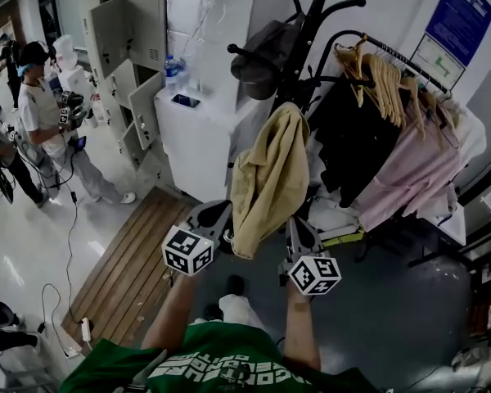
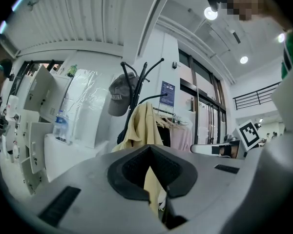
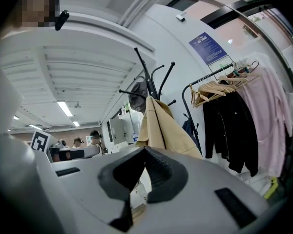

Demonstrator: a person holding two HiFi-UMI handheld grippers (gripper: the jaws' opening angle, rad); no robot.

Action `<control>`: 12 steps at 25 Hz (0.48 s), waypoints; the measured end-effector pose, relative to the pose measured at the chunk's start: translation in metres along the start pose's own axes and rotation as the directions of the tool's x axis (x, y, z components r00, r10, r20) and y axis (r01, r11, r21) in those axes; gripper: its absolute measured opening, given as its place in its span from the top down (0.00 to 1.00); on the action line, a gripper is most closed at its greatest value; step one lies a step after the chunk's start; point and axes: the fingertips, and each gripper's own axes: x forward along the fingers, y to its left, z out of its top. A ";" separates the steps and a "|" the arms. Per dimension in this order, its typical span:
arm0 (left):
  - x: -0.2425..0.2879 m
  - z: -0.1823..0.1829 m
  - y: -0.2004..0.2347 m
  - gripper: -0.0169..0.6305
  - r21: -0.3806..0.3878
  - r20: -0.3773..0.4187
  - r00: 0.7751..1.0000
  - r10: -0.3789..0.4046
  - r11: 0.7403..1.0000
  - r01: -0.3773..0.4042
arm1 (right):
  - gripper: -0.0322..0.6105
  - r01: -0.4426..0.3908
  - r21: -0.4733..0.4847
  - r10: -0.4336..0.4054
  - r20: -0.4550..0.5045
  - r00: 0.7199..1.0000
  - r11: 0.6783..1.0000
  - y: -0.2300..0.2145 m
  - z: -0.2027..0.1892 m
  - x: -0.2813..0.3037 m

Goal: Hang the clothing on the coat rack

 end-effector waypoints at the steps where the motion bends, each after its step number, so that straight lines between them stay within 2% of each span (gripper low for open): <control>1: -0.002 -0.002 -0.002 0.97 0.002 -0.004 1.000 -0.001 1.000 0.001 | 0.94 0.001 -0.002 -0.001 -0.003 1.000 1.000 0.000 -0.001 -0.002; 12: -0.019 -0.010 -0.019 0.97 0.027 -0.027 0.999 -0.023 0.999 0.024 | 0.94 -0.004 0.003 0.004 -0.016 1.000 1.000 0.009 -0.015 -0.013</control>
